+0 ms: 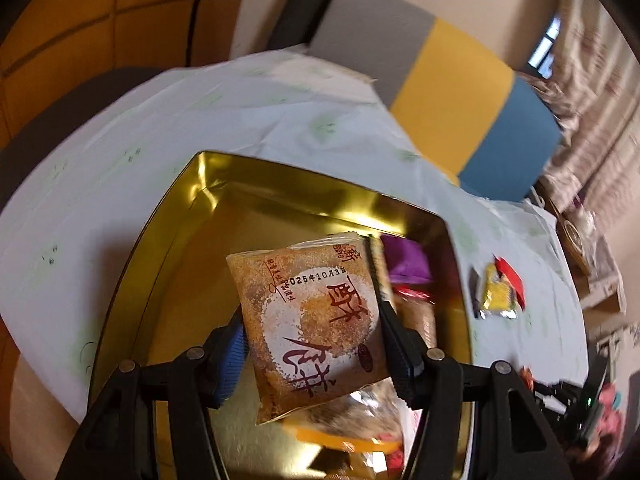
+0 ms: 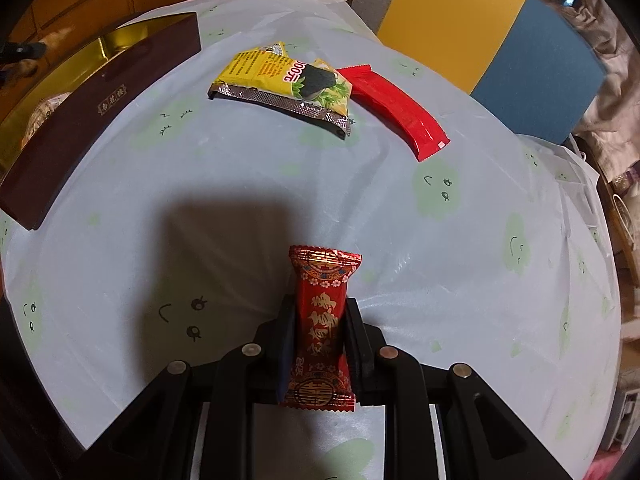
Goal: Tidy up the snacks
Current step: 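Lower the cake packet into the gold tin with the left tool while the right tool holds the candy, then carry the red candy toward the gold tin with the right tool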
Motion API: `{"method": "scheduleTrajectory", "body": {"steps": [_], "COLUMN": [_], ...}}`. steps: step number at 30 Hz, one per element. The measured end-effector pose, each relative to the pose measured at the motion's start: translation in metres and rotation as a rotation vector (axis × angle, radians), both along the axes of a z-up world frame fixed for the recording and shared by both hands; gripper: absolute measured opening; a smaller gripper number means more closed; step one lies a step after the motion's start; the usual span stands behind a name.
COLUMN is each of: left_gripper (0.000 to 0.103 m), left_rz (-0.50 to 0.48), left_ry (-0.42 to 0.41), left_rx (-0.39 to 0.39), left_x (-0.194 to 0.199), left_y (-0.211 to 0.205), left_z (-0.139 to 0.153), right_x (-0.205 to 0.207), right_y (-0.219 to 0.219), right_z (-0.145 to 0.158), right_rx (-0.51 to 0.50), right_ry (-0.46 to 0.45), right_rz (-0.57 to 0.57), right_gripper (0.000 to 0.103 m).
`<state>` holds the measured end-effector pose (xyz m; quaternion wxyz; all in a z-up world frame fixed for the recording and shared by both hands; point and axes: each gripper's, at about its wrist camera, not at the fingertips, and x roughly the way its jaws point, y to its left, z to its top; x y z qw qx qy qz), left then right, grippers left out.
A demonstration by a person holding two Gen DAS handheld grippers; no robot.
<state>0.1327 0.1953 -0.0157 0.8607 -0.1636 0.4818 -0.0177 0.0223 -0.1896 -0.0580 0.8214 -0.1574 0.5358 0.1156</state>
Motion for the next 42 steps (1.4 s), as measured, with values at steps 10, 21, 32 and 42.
{"method": "scheduleTrajectory", "body": {"steps": [10, 21, 32, 42], "left_gripper": [0.062, 0.079, 0.079, 0.079], "left_rz": [0.014, 0.035, 0.019, -0.046], "left_ry": [0.077, 0.012, -0.142, -0.192], "left_rx": [0.010, 0.087, 0.215, 0.269], "left_x": [0.038, 0.036, -0.027, -0.061], "left_y": [-0.011, -0.022, -0.055, -0.082], "left_z": [-0.040, -0.031, 0.013, 0.027], "right_x": [0.003, 0.004, 0.003, 0.002], "right_y": [-0.001, -0.002, 0.000, 0.001], "right_z": [-0.003, -0.003, -0.003, -0.003], "right_rx": [-0.001, 0.001, -0.012, -0.031], "right_ry": [0.000, 0.001, -0.005, -0.016], "right_rz": [-0.003, -0.006, -0.007, -0.008], "right_gripper": [0.023, 0.024, 0.024, 0.024]}}
